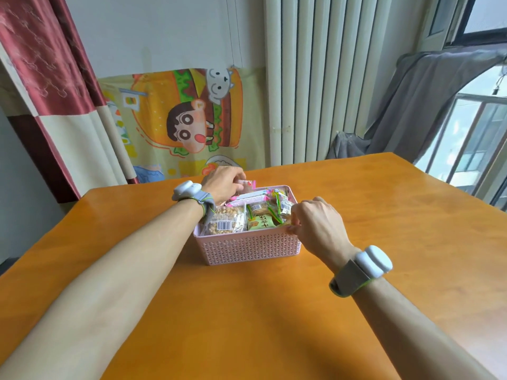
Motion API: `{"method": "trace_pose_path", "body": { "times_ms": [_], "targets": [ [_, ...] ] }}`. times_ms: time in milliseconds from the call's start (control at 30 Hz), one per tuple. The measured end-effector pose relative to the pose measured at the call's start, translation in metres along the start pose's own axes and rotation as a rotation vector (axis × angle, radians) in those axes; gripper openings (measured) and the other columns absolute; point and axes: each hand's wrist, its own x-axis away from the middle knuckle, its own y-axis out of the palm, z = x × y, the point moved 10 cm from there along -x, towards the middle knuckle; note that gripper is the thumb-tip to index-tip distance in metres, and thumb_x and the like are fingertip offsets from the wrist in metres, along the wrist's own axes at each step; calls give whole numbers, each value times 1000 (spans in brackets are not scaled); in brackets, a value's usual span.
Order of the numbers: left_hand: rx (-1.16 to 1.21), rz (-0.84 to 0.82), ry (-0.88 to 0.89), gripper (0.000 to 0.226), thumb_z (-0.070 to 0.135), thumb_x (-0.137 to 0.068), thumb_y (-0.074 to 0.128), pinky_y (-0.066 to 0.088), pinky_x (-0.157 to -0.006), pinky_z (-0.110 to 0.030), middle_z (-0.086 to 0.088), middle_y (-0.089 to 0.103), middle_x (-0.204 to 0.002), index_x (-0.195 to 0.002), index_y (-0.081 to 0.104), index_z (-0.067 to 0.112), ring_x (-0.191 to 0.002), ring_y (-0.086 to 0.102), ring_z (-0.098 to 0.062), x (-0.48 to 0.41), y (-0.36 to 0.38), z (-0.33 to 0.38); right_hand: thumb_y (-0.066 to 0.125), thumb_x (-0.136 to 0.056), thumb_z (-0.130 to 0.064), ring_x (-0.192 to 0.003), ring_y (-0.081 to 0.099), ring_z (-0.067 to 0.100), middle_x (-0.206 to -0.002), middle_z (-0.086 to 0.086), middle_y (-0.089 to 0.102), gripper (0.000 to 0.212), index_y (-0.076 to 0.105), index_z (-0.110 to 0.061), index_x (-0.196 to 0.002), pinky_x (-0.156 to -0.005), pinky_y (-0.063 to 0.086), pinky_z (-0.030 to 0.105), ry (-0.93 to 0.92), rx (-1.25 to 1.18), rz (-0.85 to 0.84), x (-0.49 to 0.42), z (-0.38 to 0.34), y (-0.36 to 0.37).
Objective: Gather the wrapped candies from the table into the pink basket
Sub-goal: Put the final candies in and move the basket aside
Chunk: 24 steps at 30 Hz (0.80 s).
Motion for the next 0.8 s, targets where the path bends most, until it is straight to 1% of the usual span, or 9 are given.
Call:
{"method": "trace_pose_path", "body": {
  "times_ms": [100,233,333,433,500,533,600,700,800],
  "targets": [
    [-31,-26,25,15,25,-88,69,52,-83,-37,8,69,-91,-101,62,29,-91,64,-23,7,-8,-10,84,-70,-40,-81,56,27,-77,0,68,31,65,-16,-74,-60,46,33,6,-10,14,0,0,1],
    [-39,-136,-75,7,30,-88,70,53,-83,-31,7,75,-87,-90,75,25,-91,68,-18,14,-11,-29,81,-74,-41,-80,60,28,-76,0,66,30,63,-17,-75,-57,40,31,9,-33,26,0,-1,4],
    [-94,-189,-167,25,28,-93,61,46,-64,-27,12,66,-75,-74,75,21,-73,60,-19,16,-12,-41,80,-76,-41,-80,61,28,-77,1,66,31,62,-16,-77,-58,47,33,0,-43,20,1,-3,4],
    [-75,-285,-228,47,39,-102,46,27,-50,-29,2,44,-57,-61,50,18,-53,41,-21,23,-2,-39,78,-74,-54,-76,61,26,-78,0,64,43,60,-15,-78,-59,52,35,16,-64,-1,2,-4,4],
    [-55,-283,-206,45,43,-103,42,38,-59,-30,-3,56,-70,-71,58,16,-67,53,-26,30,-2,-35,73,-69,-68,-67,57,23,-74,-2,60,56,55,-15,-76,-53,49,32,38,-76,12,3,-7,2],
    [-67,-249,-177,40,43,-102,44,47,-73,-33,-6,64,-89,-88,68,15,-86,60,-28,31,-4,-33,70,-68,-71,-64,55,22,-73,-3,59,60,52,-15,-77,-51,45,30,40,-73,29,2,-9,1],
    [-61,-156,-95,36,44,-99,50,45,-98,-39,-9,61,-117,-117,68,19,-114,56,-29,40,-11,-28,68,-69,-72,-64,56,23,-76,-2,62,63,50,-16,-90,-50,43,29,23,-83,63,3,-17,-2],
    [83,-102,64,34,51,-93,61,42,-99,-39,-3,55,-116,-115,67,26,-115,52,-22,62,-13,-6,67,-72,-68,-80,63,27,-91,2,69,70,48,-17,-117,-55,50,33,12,-89,64,1,-20,1],
    [215,-85,123,39,58,-75,77,40,-94,-34,5,56,-116,-101,65,32,-112,51,-13,90,-13,6,63,-79,-65,-90,60,24,-96,3,69,64,56,-14,-116,-60,54,36,30,-70,41,-2,-21,8]
  ]
}}
